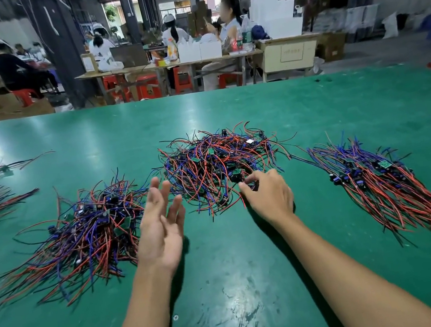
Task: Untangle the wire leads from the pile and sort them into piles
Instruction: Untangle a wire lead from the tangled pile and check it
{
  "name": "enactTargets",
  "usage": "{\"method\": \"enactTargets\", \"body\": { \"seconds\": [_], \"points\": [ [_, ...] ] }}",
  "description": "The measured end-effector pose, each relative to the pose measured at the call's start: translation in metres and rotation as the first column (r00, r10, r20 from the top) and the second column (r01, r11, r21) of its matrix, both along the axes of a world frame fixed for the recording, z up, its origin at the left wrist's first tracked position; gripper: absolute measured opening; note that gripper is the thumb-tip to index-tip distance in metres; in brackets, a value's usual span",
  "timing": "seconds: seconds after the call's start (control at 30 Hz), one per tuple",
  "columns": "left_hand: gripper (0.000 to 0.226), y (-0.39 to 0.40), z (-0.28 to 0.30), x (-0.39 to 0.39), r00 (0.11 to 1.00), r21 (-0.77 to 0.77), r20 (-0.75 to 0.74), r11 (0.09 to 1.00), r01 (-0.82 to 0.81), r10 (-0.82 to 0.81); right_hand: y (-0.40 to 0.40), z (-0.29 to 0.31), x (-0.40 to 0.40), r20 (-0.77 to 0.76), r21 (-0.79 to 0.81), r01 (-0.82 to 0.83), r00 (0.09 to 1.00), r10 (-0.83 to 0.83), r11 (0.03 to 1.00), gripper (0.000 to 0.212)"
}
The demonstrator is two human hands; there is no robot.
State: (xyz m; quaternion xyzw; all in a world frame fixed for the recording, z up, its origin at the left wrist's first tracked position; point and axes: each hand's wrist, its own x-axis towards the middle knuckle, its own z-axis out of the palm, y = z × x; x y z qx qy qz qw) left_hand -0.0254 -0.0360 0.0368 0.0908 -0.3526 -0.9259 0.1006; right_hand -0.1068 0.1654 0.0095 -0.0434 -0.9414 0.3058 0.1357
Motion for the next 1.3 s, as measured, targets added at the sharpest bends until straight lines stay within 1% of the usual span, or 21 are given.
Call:
{"method": "enactTargets", "body": {
  "seconds": [0.03,0.1,0.2,0.27,0.33,0.4,0.47,0.53,0.6,0.63,0.7,0.73,0.8,0.87,0.93,1.03,1.13,1.17,1.2,1.27,1.3],
  "points": [
    [0.017,0.003,-0.001,0.000,0.999,-0.074,0.022,0.997,0.024,-0.022,0.000,0.000,0.000,-0.013,-0.020,0.010,1.000,-0.010,1.000,0.024],
    [0.023,0.009,-0.002,-0.001,0.998,-0.183,0.034,0.981,0.056,-0.051,0.002,-0.001,0.004,-0.075,-0.130,0.036,0.996,-0.046,0.991,0.019],
    [0.028,0.019,-0.002,-0.003,0.997,-0.377,0.034,0.923,0.078,-0.071,0.004,-0.002,0.020,-0.271,-0.277,0.041,0.955,-0.119,0.960,0.013],
    [0.019,0.023,-0.005,-0.003,0.997,-0.497,0.048,0.864,0.080,-0.064,0.002,-0.001,0.033,-0.373,-0.286,-0.003,0.921,-0.108,0.958,0.009],
    [0.020,0.029,-0.009,-0.003,0.992,-0.571,0.086,0.811,0.129,-0.098,-0.004,0.002,0.046,-0.450,-0.235,-0.032,0.889,-0.080,0.971,0.007],
    [0.028,0.037,-0.010,-0.003,0.974,-0.570,0.143,0.790,0.227,-0.176,-0.011,0.006,0.061,-0.527,-0.159,-0.087,0.850,-0.010,0.983,0.006],
    [0.034,0.041,-0.010,-0.003,0.958,-0.503,0.187,0.817,0.282,-0.215,-0.019,0.009,0.075,-0.598,-0.013,-0.188,0.788,0.143,0.982,0.006],
    [0.034,0.041,-0.011,-0.002,0.953,-0.425,0.191,0.855,0.296,-0.235,-0.025,0.007,0.087,-0.633,0.136,-0.318,0.701,0.330,0.938,0.007],
    [0.030,0.038,-0.012,-0.002,0.946,-0.376,0.179,0.870,0.320,-0.271,-0.029,0.007,0.093,-0.625,0.166,-0.456,0.637,0.451,0.874,0.013],
    [0.029,0.036,-0.012,-0.002,0.943,-0.349,0.171,0.878,0.329,-0.285,-0.030,0.008,0.094,-0.613,0.110,-0.513,0.640,0.464,0.851,0.018],
    [0.032,0.034,-0.010,-0.004,0.942,-0.282,0.149,0.900,0.332,-0.301,-0.030,0.012,0.094,-0.572,-0.142,-0.567,0.716,0.401,0.811,0.031],
    [0.033,0.033,-0.008,-0.004,0.945,-0.260,0.135,0.909,0.325,-0.299,-0.028,0.014,0.093,-0.538,-0.282,-0.548,0.770,0.343,0.788,0.036],
    [0.037,0.032,-0.006,-0.005,0.950,-0.287,0.115,0.906,0.311,-0.290,-0.022,0.014,0.086,-0.426,-0.506,-0.453,0.871,0.245,0.734,0.043],
    [0.040,0.032,-0.006,-0.004,0.948,-0.349,0.104,0.881,0.318,-0.301,-0.016,0.014,0.077,-0.290,-0.628,-0.340,0.937,0.195,0.700,0.039],
    [0.040,0.032,-0.008,-0.002,0.937,-0.411,0.118,0.843,0.347,-0.328,-0.013,0.013,0.072,-0.197,-0.652,-0.288,0.958,0.210,0.701,0.037],
    [0.043,0.031,-0.008,0.000,0.929,-0.482,0.134,0.796,0.366,-0.346,-0.012,0.012,0.070,-0.144,-0.665,-0.289,0.954,0.262,0.688,0.038],
    [0.046,0.030,-0.007,0.002,0.894,-0.506,0.176,0.741,0.441,-0.411,-0.008,0.008,0.068,-0.126,-0.565,-0.258,0.966,0.227,0.784,0.039],
    [0.046,0.031,-0.007,0.004,0.881,-0.524,0.201,0.713,0.466,-0.428,-0.008,0.006,0.068,-0.131,-0.545,-0.282,0.959,0.252,0.789,0.037],
    [0.045,0.032,-0.007,0.004,0.874,-0.551,0.225,0.684,0.478,-0.431,-0.009,0.006,0.069,-0.140,-0.577,-0.317,0.946,0.291,0.753,0.032],
    [0.042,0.034,-0.008,0.006,0.862,-0.606,0.245,0.625,0.493,-0.443,-0.014,0.006,0.073,-0.183,-0.680,-0.376,0.919,0.350,0.630,0.024],
    [0.039,0.035,-0.009,0.007,0.857,-0.617,0.243,0.610,0.498,-0.454,-0.015,0.005,0.073,-0.222,-0.677,-0.398,0.912,0.344,0.619,0.021]
  ]
}}
